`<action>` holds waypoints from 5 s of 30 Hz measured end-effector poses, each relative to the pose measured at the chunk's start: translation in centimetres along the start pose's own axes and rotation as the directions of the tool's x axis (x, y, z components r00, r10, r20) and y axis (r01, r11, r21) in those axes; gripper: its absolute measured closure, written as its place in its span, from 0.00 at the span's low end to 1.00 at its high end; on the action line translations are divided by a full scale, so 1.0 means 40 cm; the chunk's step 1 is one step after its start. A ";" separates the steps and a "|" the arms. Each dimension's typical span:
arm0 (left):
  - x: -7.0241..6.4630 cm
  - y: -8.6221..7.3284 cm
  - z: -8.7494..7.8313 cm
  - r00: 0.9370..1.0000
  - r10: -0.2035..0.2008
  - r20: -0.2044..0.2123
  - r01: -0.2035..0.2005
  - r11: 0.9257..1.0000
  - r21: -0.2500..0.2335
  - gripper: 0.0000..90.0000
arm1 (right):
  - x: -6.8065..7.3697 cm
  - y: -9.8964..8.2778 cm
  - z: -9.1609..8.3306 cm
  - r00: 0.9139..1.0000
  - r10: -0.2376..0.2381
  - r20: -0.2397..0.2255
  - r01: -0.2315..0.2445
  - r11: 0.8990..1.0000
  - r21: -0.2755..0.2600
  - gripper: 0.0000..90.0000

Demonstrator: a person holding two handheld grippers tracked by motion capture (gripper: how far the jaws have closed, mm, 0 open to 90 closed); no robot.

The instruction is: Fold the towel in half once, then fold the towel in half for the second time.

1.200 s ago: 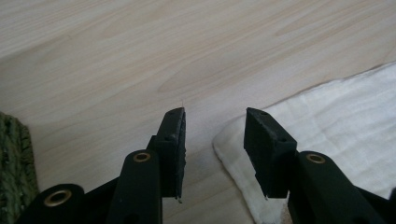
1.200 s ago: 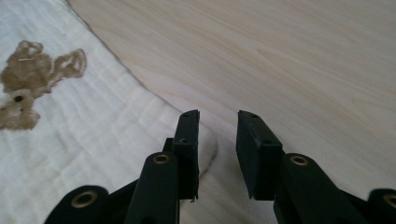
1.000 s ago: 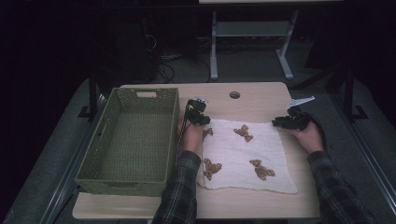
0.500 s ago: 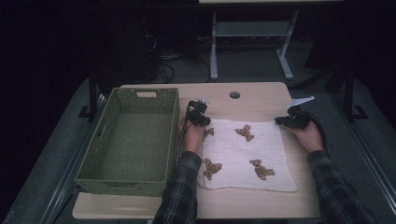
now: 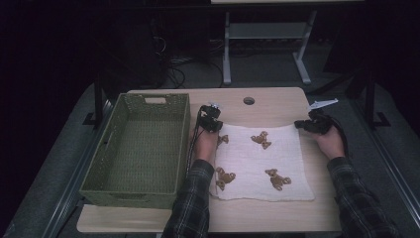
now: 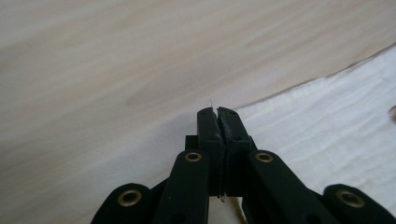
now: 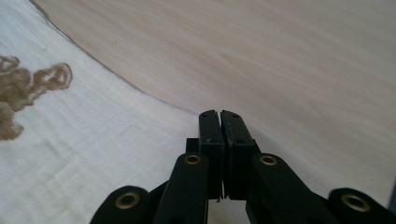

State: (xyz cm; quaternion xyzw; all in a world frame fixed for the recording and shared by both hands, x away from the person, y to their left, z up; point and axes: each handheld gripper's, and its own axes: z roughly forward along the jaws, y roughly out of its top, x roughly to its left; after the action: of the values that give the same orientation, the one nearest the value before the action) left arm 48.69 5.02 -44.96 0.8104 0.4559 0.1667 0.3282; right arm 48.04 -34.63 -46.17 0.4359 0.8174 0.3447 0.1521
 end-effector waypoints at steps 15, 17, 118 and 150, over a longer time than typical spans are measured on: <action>-0.040 -0.002 -0.127 0.999 0.016 -0.052 -0.022 0.993 -0.116 0.99 | 0.025 0.026 -0.089 1.000 -0.026 0.013 0.027 0.996 -0.090 0.97; -0.046 -0.014 -0.140 0.999 0.017 -0.047 -0.022 0.992 -0.121 0.99 | 0.034 0.013 -0.097 1.000 -0.018 0.005 0.019 0.995 -0.101 0.97; -0.202 -0.265 -0.262 0.998 0.056 0.002 -0.055 0.991 -0.119 0.69 | 0.226 -0.229 -0.243 0.993 -0.077 -0.090 0.067 0.992 -0.103 0.75; -0.154 -0.251 -0.159 0.991 0.090 0.098 -0.086 0.995 -0.044 0.91 | 0.179 -0.209 -0.146 0.990 -0.055 -0.132 0.054 0.998 -0.014 0.95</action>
State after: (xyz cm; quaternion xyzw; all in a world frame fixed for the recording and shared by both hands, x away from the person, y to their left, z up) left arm 35.51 5.91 -47.02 0.8302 0.3994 0.1495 0.3591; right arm 35.63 -34.52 -47.43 0.3886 0.8354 0.3730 0.1092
